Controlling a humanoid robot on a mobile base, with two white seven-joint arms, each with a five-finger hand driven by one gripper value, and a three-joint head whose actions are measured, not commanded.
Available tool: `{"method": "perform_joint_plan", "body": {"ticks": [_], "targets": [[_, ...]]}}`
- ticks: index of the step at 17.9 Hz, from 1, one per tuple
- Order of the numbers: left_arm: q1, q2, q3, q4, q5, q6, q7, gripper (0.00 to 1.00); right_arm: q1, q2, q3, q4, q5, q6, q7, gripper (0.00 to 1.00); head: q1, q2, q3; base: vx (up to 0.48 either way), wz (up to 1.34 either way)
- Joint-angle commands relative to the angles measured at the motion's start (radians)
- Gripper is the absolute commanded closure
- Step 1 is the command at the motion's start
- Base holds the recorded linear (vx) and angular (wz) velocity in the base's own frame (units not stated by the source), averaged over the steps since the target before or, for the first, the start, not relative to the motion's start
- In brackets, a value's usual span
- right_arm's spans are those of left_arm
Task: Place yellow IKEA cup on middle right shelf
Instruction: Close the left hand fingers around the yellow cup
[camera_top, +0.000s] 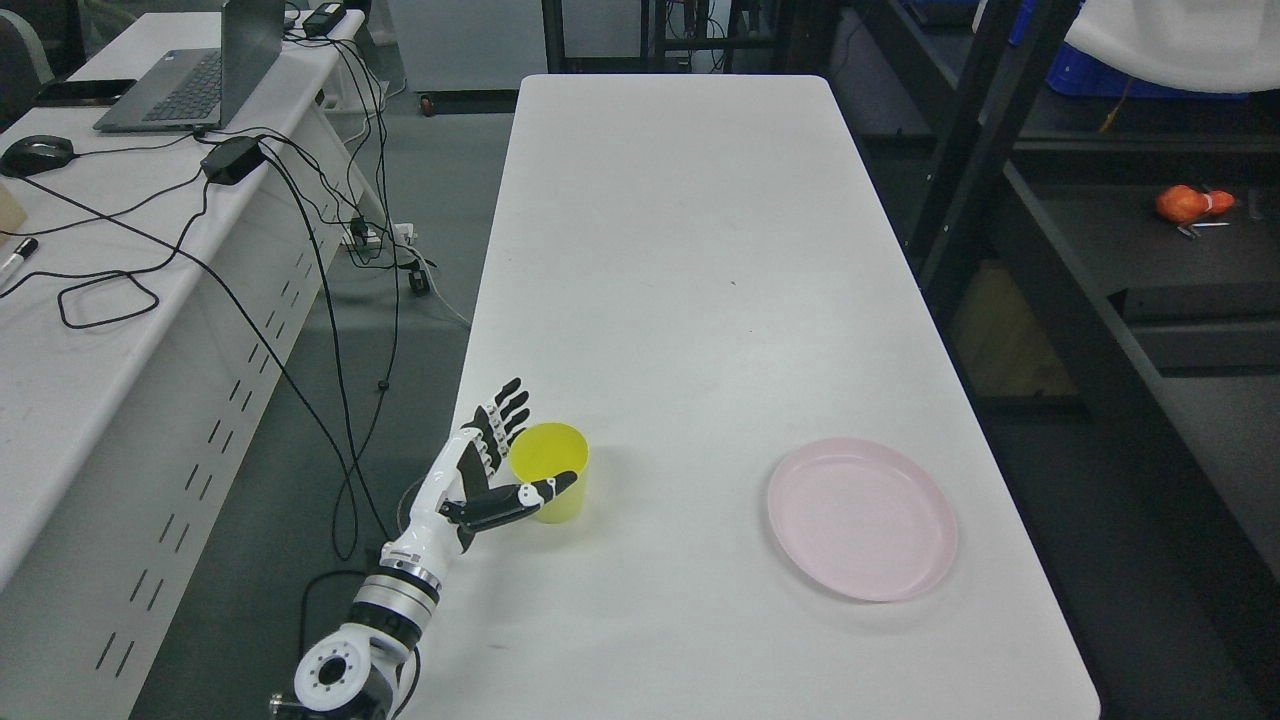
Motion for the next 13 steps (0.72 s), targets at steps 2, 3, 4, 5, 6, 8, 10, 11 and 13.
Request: {"method": "perform_joint_plan", "body": {"ticks": [2,3,4,5,6,8,10,11,13], "targets": [[-0.026,0.017,-0.082,0.125,-0.018,-0.013,0.002,0.01,0.014,-0.017,0.017,0.000,-0.025,0.001,-0.001,0.01,0.0000,0.000,0.000,0.000,0.00],[-0.037,0.017,-0.085,0.145,-0.018,-0.014,0.002,0.01,0.014,-0.017,0.017,0.000,-0.025,0.001,-0.001,0.01,0.0000,0.000,0.000,0.000,0.00],[-0.041,0.017,-0.088,0.157,-0.018,-0.014,0.002,0.01,0.014,-0.017,0.017,0.000,-0.025,0.001,-0.001,0.01,0.0000,0.000,0.000,0.000,0.00],[-0.044,0.017,-0.089,0.166,-0.018,-0.014,0.002,0.01,0.014,-0.017,0.017,0.000,-0.025,0.001,-0.001,0.01,0.0000,0.000,0.000,0.000,0.00],[-0.046,0.017,-0.091,0.178,-0.020,-0.014,0.002,0.01,0.014,-0.017,0.017,0.000,-0.025,0.001,-0.001,0.00,0.0000,0.000,0.000,0.000,0.00],[-0.052,0.017,-0.097,0.209,-0.018,-0.014,0.002,0.01,0.014,-0.017,0.017,0.000,-0.025,0.001,-0.001,0.01,0.0000,0.000,0.000,0.000,0.00],[-0.052,0.017,-0.095,0.220,-0.018,-0.014,0.000,0.05,0.014,-0.017,0.017,0.000,-0.025,0.001,-0.001,0.00,0.0000,0.000,0.000,0.000,0.00],[-0.052,0.017,-0.092,0.220,-0.018,-0.014,-0.002,0.10,0.014,-0.017,0.017,0.000,-0.025,0.001,-0.001,0.01,0.0000,0.000,0.000,0.000,0.00],[-0.051,0.017,-0.065,0.220,-0.011,-0.030,-0.003,0.32,0.014,-0.017,0.017,0.000,-0.025,0.001,-0.001,0.01,0.0000,0.000,0.000,0.000,0.00]]}}
